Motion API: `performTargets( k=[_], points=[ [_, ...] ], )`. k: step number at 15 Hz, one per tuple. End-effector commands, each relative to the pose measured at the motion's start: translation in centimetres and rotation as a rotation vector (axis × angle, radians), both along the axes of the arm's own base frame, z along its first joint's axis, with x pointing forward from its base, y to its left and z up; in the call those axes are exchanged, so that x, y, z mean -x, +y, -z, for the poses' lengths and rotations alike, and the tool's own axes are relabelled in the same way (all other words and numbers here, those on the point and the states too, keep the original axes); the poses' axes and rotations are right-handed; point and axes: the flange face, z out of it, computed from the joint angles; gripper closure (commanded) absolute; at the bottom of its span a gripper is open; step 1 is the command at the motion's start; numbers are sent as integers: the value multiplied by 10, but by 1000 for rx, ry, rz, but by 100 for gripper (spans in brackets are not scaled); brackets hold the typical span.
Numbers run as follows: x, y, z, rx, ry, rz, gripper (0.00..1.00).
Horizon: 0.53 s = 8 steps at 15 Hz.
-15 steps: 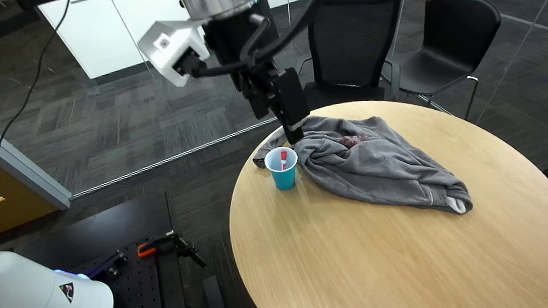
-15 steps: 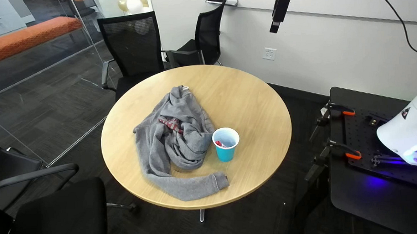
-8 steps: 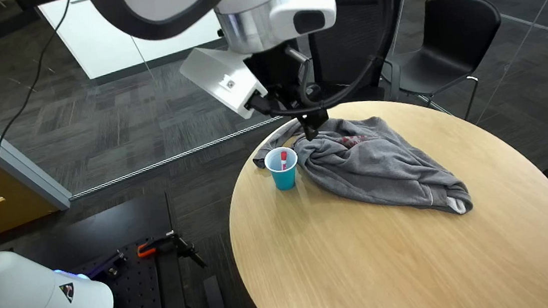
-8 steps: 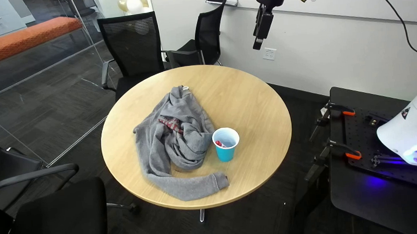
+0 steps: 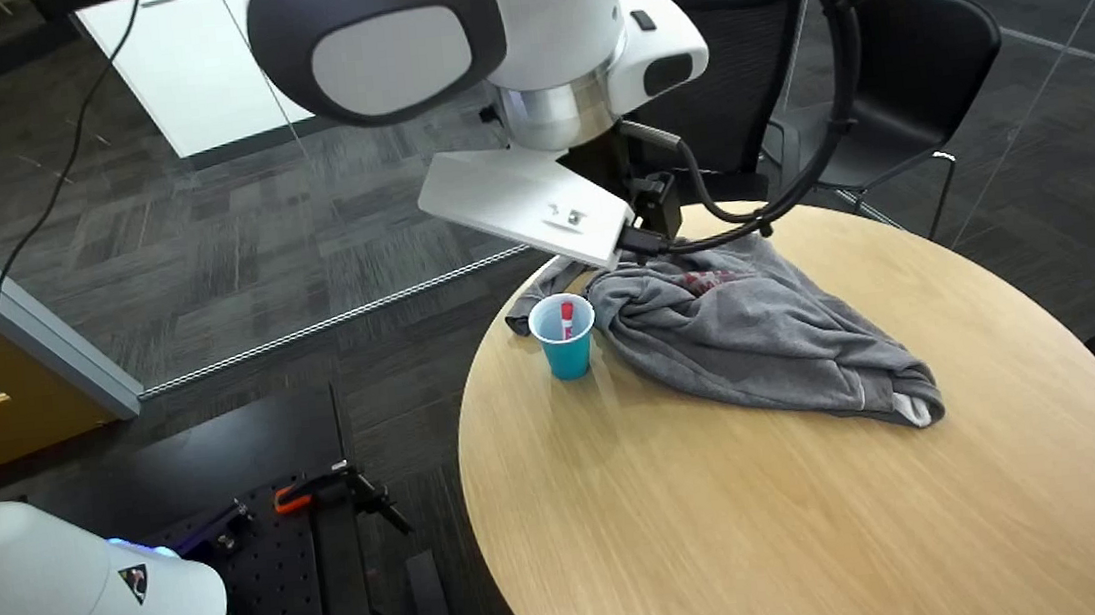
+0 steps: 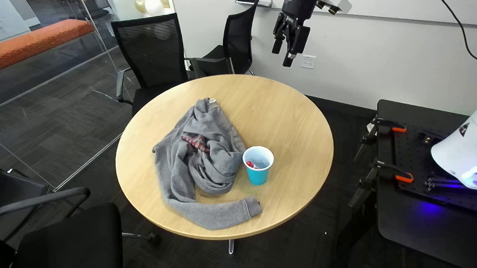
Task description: Remove the marker from the cup
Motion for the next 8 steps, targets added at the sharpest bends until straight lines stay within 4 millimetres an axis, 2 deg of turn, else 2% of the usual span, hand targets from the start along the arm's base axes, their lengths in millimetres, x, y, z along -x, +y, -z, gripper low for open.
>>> performTargets(
  k=[1, 8],
  points=[
    [-13, 3, 2, -85, -58, -147, 0],
    [-21, 3, 23, -238, -83, -473, 0]
  ],
)
